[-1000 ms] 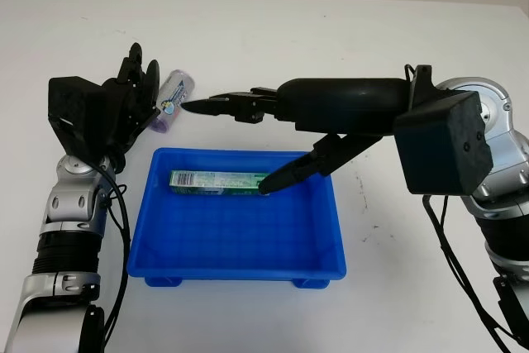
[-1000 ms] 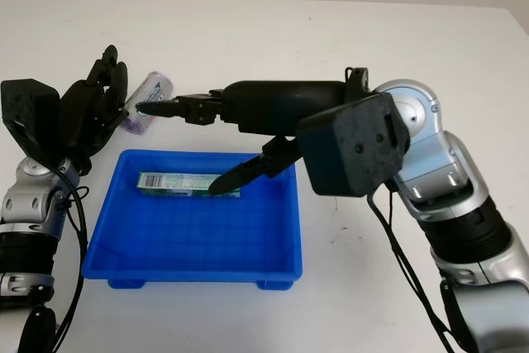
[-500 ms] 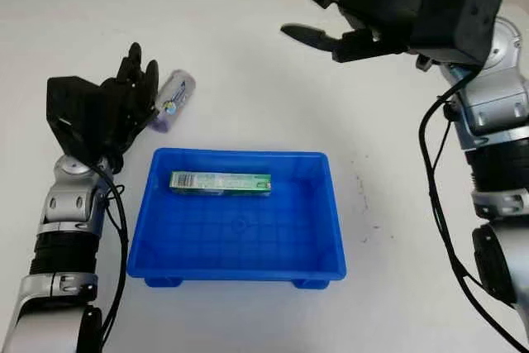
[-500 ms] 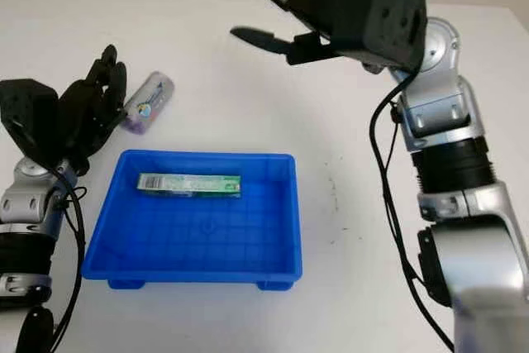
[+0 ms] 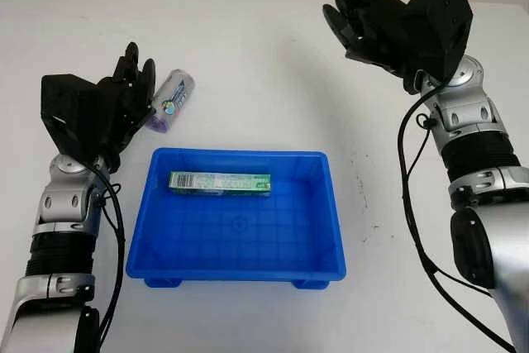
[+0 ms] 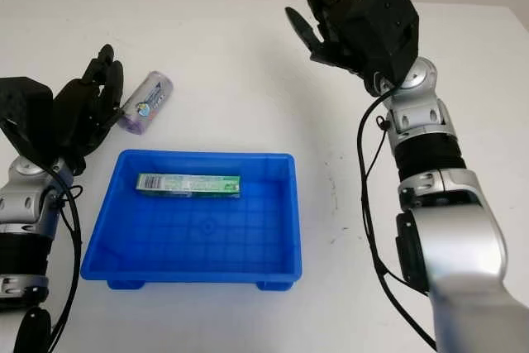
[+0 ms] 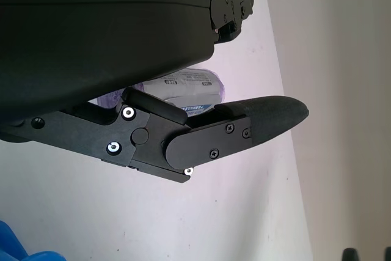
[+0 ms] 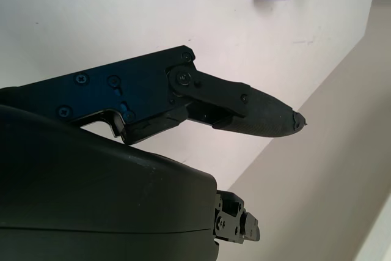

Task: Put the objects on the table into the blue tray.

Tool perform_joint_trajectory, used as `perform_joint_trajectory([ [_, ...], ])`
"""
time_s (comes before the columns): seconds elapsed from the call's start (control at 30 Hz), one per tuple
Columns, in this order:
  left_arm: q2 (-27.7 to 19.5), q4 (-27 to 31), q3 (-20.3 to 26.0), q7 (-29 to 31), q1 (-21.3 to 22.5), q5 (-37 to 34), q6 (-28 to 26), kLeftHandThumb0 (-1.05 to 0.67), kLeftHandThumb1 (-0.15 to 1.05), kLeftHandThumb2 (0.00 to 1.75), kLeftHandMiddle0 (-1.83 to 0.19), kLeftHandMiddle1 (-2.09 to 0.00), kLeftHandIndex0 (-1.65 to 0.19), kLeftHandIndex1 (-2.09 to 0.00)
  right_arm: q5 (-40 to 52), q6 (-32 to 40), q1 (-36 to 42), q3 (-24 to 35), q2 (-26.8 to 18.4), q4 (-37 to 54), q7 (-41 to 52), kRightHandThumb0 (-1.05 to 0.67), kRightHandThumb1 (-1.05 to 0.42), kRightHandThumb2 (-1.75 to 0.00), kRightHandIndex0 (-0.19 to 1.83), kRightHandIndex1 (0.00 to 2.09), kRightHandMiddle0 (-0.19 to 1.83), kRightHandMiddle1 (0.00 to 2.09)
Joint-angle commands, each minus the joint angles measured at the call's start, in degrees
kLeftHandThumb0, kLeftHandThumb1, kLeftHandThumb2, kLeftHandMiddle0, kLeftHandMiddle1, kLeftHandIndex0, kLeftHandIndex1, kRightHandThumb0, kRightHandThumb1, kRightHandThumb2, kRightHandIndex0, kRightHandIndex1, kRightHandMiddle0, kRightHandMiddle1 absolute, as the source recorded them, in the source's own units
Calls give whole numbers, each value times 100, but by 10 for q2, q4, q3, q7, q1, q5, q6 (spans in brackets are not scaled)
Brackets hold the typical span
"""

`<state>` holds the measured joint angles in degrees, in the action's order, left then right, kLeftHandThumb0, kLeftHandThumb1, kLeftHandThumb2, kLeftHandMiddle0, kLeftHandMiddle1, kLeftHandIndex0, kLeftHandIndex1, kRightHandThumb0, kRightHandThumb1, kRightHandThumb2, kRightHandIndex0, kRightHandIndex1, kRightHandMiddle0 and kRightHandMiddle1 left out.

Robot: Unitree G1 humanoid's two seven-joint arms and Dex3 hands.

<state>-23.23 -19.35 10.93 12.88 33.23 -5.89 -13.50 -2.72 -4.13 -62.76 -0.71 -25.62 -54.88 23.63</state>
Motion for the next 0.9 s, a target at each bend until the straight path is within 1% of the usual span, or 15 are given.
perform_joint_trajectory([
  [0.0,-7,10,6,3,-7,-4,-2,-77,105,67,19,0,19,0,6,-1,-9,15,2,-5,-13,-76,-105,-75,-19,0,-19,0],
  [0.1,-11,10,5,6,-8,-1,-2,-77,105,67,19,0,19,0,14,9,-3,25,12,-9,-31,-74,-105,-78,-19,0,-19,0],
  [0.2,-15,8,5,11,-8,1,1,-77,105,67,19,0,19,0,18,17,6,31,24,-11,-53,-74,-105,-77,-19,0,-19,0],
  [0.37,-20,9,4,16,-7,3,1,-77,105,67,19,0,19,0,20,25,21,32,30,-9,-50,-67,-105,-79,-19,0,-19,0],
  [0.5,-31,16,6,21,-6,1,1,-78,105,66,19,0,19,0,24,30,28,34,33,1,-46,-68,-105,-78,-19,0,-19,0],
  [0.63,-63,49,2,33,3,14,-17,-75,105,66,19,0,19,0,32,40,33,41,36,12,-45,-73,-105,-73,-19,0,-19,0],
  [0.7,-83,56,-3,42,16,26,-25,-76,105,63,19,-1,19,-1,33,45,33,41,36,15,-42,-74,-105,-71,-19,0,-19,0],
  [0.83,-152,54,-52,87,59,89,-28,-74,105,59,19,0,19,0,29,57,33,38,35,18,-43,-74,-105,-69,-19,0,-19,0],
  [0.87,-166,50,-67,95,73,109,-29,-77,105,55,19,0,18,-1,29,56,33,38,35,19,-43,-73,-105,-69,-19,0,-19,0],
])
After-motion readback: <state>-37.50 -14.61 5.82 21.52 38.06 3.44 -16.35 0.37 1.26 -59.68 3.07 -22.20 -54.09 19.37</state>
